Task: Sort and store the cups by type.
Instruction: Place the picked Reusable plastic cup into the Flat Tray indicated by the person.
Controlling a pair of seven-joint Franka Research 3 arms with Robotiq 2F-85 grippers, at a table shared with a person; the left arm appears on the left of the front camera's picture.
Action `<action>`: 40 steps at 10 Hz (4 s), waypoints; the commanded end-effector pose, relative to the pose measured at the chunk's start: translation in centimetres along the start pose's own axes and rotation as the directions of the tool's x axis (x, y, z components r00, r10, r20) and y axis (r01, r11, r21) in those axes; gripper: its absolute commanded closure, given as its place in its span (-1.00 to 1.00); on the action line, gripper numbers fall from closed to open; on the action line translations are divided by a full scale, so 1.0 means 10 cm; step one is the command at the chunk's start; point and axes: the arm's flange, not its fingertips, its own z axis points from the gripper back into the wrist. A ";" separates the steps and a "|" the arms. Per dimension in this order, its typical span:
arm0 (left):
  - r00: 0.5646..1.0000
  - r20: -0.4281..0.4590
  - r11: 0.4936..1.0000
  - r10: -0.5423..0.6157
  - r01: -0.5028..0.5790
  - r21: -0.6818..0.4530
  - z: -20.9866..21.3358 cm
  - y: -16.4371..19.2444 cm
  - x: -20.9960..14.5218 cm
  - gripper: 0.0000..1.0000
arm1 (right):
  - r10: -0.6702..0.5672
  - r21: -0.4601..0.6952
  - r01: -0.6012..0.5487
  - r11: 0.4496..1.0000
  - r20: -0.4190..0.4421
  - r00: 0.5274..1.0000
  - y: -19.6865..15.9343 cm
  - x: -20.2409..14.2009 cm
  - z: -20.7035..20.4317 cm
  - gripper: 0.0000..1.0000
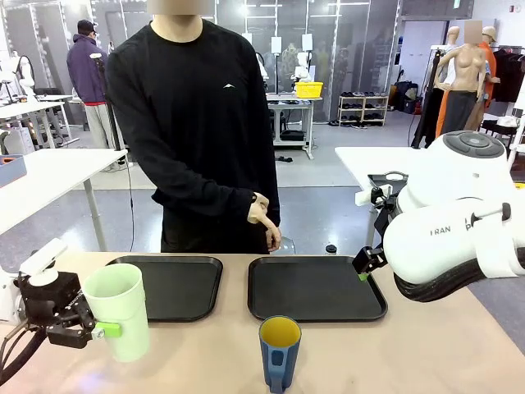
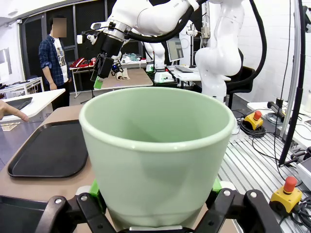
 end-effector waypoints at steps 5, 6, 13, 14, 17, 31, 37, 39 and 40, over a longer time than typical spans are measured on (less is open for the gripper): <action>1.000 -0.005 1.000 -0.013 0.013 0.000 -0.01 0.00 0.00 0.57 | -0.003 0.003 0.003 1.000 -0.001 1.000 -0.01 0.00 0.00 -1.00; 1.000 -0.005 1.000 -0.013 0.013 0.000 -0.01 0.00 0.00 0.57 | -0.003 0.003 0.003 1.000 -0.001 1.000 -0.01 0.00 0.00 -1.00; 1.000 -0.005 1.000 -0.013 0.013 0.000 -0.01 0.00 0.00 0.57 | -0.003 0.003 0.003 1.000 -0.001 1.000 -0.01 0.00 0.00 -1.00; 1.000 -0.005 1.000 -0.013 0.013 0.000 -0.01 0.00 0.00 0.57 | -0.003 0.003 0.003 1.000 -0.001 1.000 -0.01 0.00 0.00 -1.00; 1.000 -0.005 1.000 -0.013 0.013 0.000 -0.01 0.00 0.00 0.57 | -0.003 0.003 0.003 1.000 -0.001 1.000 -0.01 0.00 0.00 -1.00; 0.999 -0.011 0.998 -0.052 0.051 -0.044 -0.89 1.30 0.20 -0.74 | -0.003 0.003 0.003 1.000 -0.001 1.000 -0.01 0.00 0.00 -1.00; 0.998 -0.005 0.998 -0.063 0.062 -0.010 -0.69 1.13 0.21 -0.74 | -0.003 0.003 0.003 1.000 -0.001 1.000 -0.01 0.00 0.00 -1.00; 0.998 -0.005 0.998 -0.063 0.062 -0.010 -0.69 1.13 0.21 -0.74 | -0.003 0.003 0.003 1.000 -0.001 1.000 -0.01 0.00 0.00 -1.00; 0.998 -0.005 0.998 -0.063 0.062 -0.010 -0.69 1.13 0.21 -0.74 | -0.003 0.003 0.003 1.000 -0.001 1.000 -0.01 0.00 0.00 -1.00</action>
